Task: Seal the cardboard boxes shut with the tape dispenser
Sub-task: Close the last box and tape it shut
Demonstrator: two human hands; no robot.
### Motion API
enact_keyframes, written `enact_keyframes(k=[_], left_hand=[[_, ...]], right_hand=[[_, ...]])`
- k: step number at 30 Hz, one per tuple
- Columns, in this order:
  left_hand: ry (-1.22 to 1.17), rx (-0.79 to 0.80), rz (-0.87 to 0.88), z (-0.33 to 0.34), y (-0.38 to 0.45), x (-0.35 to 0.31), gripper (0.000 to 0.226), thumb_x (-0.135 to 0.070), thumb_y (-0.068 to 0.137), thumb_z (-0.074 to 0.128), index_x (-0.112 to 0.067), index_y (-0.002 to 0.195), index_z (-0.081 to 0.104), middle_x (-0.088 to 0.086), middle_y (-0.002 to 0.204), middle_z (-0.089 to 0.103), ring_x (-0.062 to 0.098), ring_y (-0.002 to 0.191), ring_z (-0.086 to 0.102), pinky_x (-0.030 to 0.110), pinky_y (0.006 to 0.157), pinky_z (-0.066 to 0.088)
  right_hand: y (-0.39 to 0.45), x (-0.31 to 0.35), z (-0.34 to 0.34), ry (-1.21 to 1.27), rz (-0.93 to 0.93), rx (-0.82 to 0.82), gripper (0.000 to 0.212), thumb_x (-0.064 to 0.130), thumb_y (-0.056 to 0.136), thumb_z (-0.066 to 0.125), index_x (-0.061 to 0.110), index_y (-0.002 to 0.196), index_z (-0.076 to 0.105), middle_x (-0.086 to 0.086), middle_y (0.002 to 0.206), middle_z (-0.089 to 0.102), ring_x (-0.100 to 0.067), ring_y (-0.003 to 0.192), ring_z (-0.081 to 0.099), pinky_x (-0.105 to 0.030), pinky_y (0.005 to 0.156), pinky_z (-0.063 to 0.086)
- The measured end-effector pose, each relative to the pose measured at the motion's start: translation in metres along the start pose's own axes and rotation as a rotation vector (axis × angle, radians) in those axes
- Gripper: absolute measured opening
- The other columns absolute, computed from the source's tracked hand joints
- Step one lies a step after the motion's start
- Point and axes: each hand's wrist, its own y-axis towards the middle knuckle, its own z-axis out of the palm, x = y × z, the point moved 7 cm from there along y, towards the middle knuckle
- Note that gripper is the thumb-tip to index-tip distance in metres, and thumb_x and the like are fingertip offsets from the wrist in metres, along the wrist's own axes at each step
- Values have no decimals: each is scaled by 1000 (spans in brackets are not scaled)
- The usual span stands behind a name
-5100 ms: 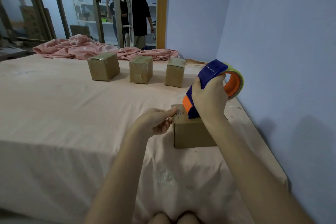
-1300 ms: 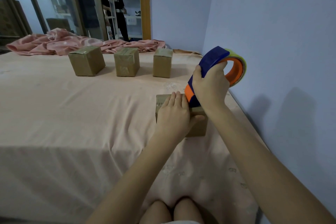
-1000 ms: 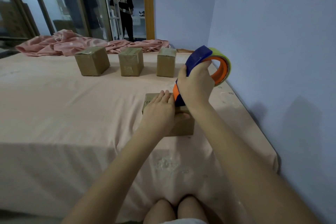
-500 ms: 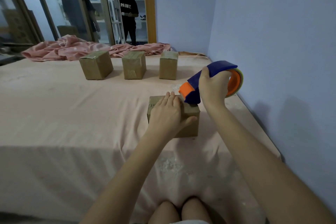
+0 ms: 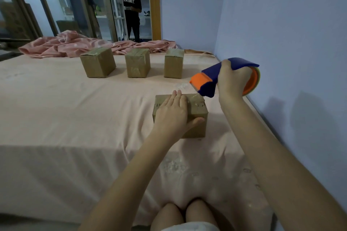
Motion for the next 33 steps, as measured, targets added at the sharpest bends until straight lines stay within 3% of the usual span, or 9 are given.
enact_keyframes(k=[3,9,13,18,23,27,30,33], left_hand=[[6,1,8,1,1,-1,90,-71,85,32,-6,147,20,12,157,15,22,146,11,31,116,13],[-8,27,-4,1,6,0,89,-72,85,34,-9,147,21,10,157,15,19,145,12,32,115,17],[-34,12,19,2,5,1,89,-72,85,34,-19,151,7,9,157,16,20,145,12,32,114,17],[-1,52,34,4,8,1,80,-71,86,31,-24,150,19,9,158,14,22,146,12,33,114,17],[11,106,-4,1,2,17,81,-70,87,30,-21,150,17,10,158,10,22,146,6,34,116,11],[101,115,31,-10,9,15,81,-63,89,37,-5,145,27,20,157,-2,30,145,-5,38,117,-1],[45,170,56,-2,14,-3,97,-66,86,43,-1,149,7,18,157,4,28,146,3,36,117,3],[80,97,44,6,12,-7,93,-63,89,43,-2,149,7,16,157,12,26,145,10,34,117,7]], right_hand=[[11,8,-15,0,-40,-50,22,23,87,56,9,102,48,3,90,58,-11,76,59,-18,57,43],[5,-5,-19,-142,-158,-31,42,28,89,59,5,120,43,-2,106,58,-13,89,59,-13,57,44],[-1,-20,-21,-164,-154,-43,45,29,90,60,6,123,40,-5,114,58,-15,96,60,-14,61,46],[-5,-33,-24,-100,-102,-60,48,29,90,59,8,126,36,-3,117,56,-14,94,58,-15,65,50],[-15,-33,-5,-124,-112,-23,48,28,91,59,6,127,36,-6,120,56,-16,99,58,-11,61,45],[-21,-33,8,-145,-104,-7,50,28,91,58,5,129,35,-7,122,56,-16,98,58,-11,60,43],[-20,-33,9,-166,-115,-9,49,29,91,58,5,127,35,-5,118,56,-10,89,53,-12,60,43],[-22,-35,9,-137,-96,9,47,28,91,58,8,126,35,3,109,51,-9,85,51,-12,59,43]])
